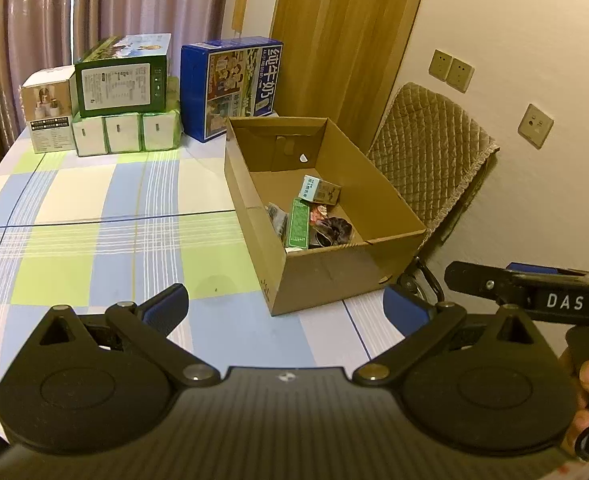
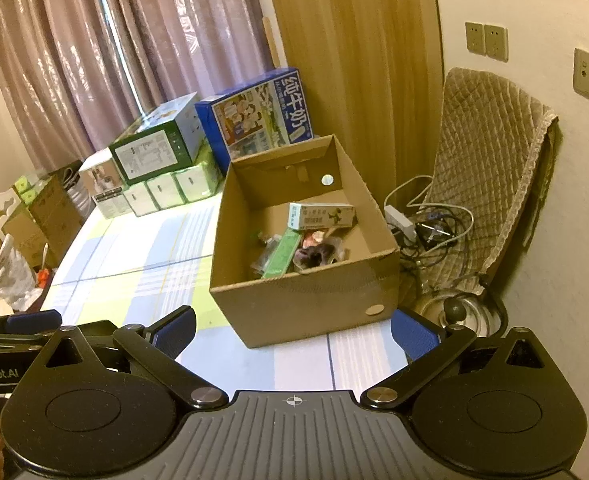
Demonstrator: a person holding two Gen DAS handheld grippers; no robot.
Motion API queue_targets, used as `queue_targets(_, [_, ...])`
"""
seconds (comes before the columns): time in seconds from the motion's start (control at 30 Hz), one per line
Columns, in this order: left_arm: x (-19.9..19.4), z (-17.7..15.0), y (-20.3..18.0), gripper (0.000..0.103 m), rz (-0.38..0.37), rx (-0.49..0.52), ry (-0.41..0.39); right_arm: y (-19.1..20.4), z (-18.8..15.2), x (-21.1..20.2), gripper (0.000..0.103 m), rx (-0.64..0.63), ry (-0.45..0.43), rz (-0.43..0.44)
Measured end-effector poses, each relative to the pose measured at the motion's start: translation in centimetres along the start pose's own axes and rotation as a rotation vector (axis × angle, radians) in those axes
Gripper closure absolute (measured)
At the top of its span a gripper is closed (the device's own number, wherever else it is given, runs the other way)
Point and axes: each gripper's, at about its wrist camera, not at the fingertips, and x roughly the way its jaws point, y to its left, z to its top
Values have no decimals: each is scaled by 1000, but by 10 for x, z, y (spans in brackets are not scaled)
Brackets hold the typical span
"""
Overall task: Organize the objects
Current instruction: 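Withdraw both tools from the cardboard box back over the table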
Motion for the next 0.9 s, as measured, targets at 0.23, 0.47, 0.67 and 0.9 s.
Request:
queue_targets(0.23, [-8, -8, 4, 1, 22, -24, 5, 4, -8, -6, 2, -3, -5, -5])
queue_targets(0.47, [-16, -14, 7, 1, 39, -25, -9, 11, -14, -8, 2, -31, 1, -5])
queue_targets(0.67, [-20, -18, 9, 1, 46, -21, -14, 11, -18, -5, 2, -38, 15, -2])
queue_targets(0.9, [-16, -19, 11, 1, 62, -16, -10, 15, -20, -6, 2, -45, 23, 4])
